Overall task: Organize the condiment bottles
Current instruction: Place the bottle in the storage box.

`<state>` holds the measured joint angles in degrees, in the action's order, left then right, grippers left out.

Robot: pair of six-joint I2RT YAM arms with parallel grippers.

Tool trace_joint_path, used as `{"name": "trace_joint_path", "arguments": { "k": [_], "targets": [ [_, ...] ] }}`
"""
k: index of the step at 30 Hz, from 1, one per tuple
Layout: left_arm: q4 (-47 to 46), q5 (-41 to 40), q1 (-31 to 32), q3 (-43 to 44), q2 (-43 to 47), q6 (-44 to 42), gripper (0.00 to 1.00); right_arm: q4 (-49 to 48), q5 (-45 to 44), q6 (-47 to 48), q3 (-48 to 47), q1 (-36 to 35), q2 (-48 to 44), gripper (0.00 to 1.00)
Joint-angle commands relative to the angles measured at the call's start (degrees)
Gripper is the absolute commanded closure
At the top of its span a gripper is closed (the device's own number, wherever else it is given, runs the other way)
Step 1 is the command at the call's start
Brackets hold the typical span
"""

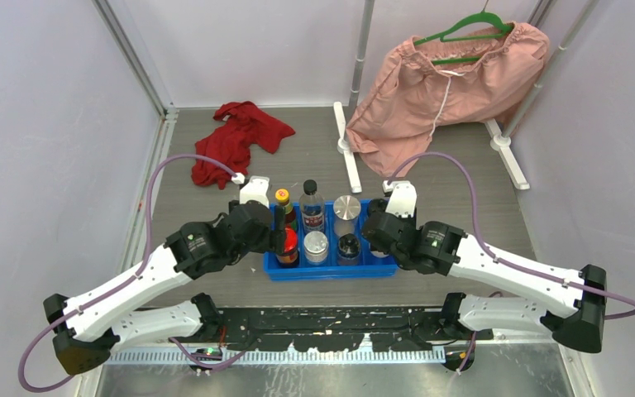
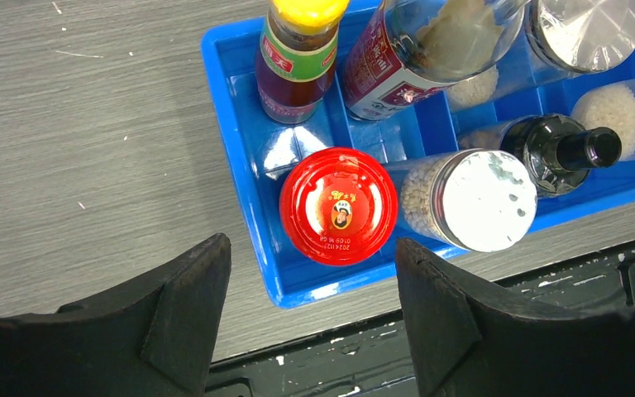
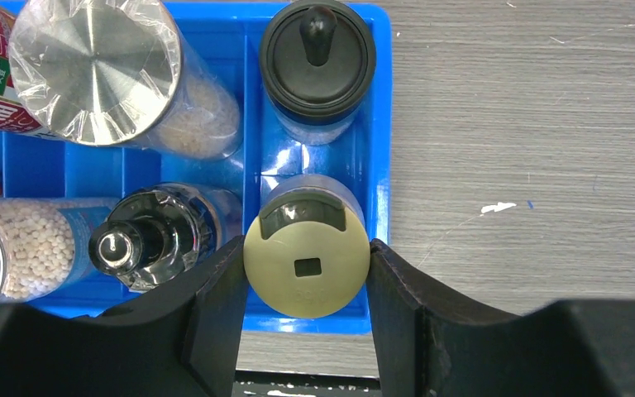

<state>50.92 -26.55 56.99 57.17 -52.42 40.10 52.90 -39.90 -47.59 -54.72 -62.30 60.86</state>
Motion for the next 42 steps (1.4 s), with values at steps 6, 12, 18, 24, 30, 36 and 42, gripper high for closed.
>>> {"name": "trace_joint_path", "arguments": {
  "k": [6, 12, 18, 24, 30, 36, 42],
  "targets": [
    [-0.9, -0.8, 0.2, 0.4, 0.4, 0.9, 0.27, -9.1, -3.5, -0.3, 5.1, -0.3, -2.0, 0.65],
    [-0.9, -1.0, 0.2, 0.1, 0.6, 0.9, 0.27, -10.9, -3.2, 0.0, 6.2, -0.4, 0.2, 0.65],
    [-1.1, -1.0, 0.2, -0.3, 0.7, 0.9, 0.27, -12.2, -2.9, 0.0, 6.9, -0.4, 1.5, 0.65],
    [-1.3, -0.9, 0.2, -0.9, 0.9, 1.1, 0.27, -12.4, -3.0, -0.3, 7.5, -0.3, 1.7, 0.65],
    [-1.4, -0.9, 0.2, -1.2, 1.1, 1.2, 0.27, -12.7, -2.9, -0.8, 8.6, -0.3, 1.6, 0.65],
    [-1.5, -0.8, 0.2, -1.2, 1.1, 1.2, 0.27, -13.9, -2.3, -1.3, 9.9, -0.3, 1.8, 0.65],
    [-1.4, -0.8, 0.2, -1.4, 1.2, 1.3, 0.27, -14.3, -2.3, -1.5, 10.8, -0.3, 1.8, 0.65]
  ]
}}
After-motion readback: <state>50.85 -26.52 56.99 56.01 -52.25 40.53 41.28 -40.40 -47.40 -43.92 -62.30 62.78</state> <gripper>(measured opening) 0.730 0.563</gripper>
